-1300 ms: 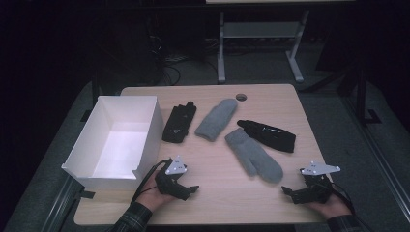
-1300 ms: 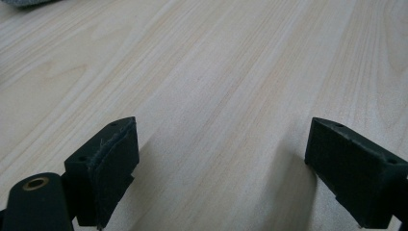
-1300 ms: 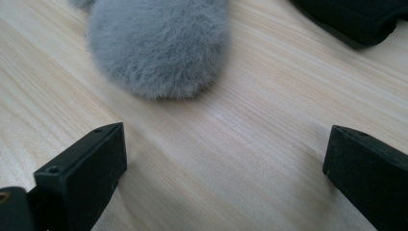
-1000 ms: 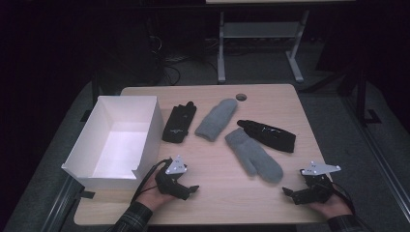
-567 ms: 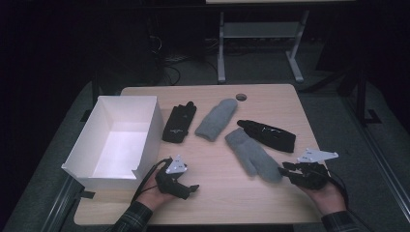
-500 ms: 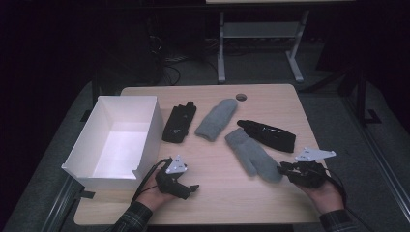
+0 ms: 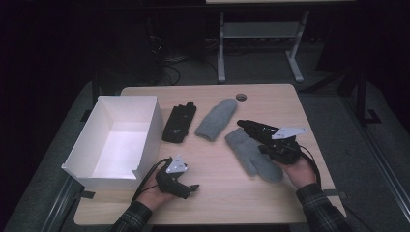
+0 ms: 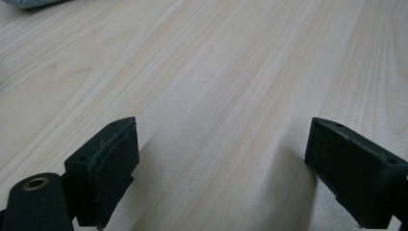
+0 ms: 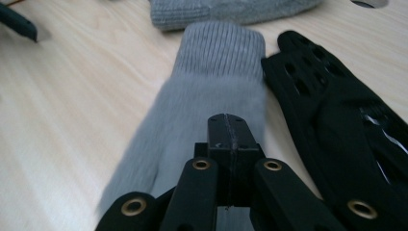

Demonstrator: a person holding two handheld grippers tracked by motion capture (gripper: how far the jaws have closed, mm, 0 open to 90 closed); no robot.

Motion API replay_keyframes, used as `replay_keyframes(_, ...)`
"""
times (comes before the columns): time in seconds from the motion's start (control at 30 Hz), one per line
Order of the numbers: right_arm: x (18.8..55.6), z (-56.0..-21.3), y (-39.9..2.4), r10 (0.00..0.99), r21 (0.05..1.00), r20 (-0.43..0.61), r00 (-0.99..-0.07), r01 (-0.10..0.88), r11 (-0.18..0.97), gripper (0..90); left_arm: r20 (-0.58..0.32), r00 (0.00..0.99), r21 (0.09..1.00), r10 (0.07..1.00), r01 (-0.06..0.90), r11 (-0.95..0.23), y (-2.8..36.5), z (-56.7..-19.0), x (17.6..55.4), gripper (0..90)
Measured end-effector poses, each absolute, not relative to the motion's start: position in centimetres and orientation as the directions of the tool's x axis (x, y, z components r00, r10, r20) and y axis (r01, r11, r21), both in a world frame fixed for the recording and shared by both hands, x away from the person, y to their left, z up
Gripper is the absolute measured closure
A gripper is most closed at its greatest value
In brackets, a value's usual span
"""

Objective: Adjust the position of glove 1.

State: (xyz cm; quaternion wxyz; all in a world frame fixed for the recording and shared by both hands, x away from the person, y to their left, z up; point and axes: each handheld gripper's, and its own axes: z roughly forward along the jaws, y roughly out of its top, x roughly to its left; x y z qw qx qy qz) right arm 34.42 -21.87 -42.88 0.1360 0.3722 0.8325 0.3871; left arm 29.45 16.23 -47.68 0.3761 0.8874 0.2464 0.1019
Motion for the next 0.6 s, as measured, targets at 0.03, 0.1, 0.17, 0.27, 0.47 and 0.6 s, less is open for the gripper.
replay_keyframes(0.03, 35.0, -42.9, -21.4, 0.725, 0.740, 0.051, -0.687, 0.513, 0.435, 89.9, -0.004, 0.858, 0.717, 0.514, 0.360, -0.597, 16.2, -47.7, 29.5, 11.0)
replay_keyframes(0.1, 35.4, -43.0, -21.1, 0.724, 0.741, 0.045, -0.689, 0.509, 0.438, 89.9, -0.003, 0.858, 0.717, 0.513, 0.360, -0.597, 16.2, -47.7, 29.5, 11.0)
replay_keyframes(0.17, 36.5, -43.3, -20.4, 0.724, 0.730, 0.037, -0.689, 0.514, 0.451, 89.9, -0.003, 0.858, 0.717, 0.514, 0.360, -0.596, 16.2, -47.7, 29.5, 10.9)
replay_keyframes(0.27, 37.1, -43.7, -20.0, 0.719, 0.718, 0.035, -0.694, 0.517, 0.465, 89.9, -0.005, 0.856, 0.719, 0.517, 0.363, -0.593, 16.1, -47.7, 29.5, 10.9)
replay_keyframes(0.47, 37.7, -45.4, -19.0, 0.685, 0.670, 0.036, -0.727, 0.526, 0.524, 89.9, -0.004, 0.850, 0.692, 0.527, 0.383, -0.613, 15.7, -47.3, 29.5, 13.1)
replay_keyframes(0.6, 37.4, -45.4, -18.5, 0.650, 0.670, 0.068, -0.757, 0.517, 0.533, 89.9, -0.004, 0.851, 0.675, 0.526, 0.390, -0.626, 15.4, -47.1, 29.6, 13.9)
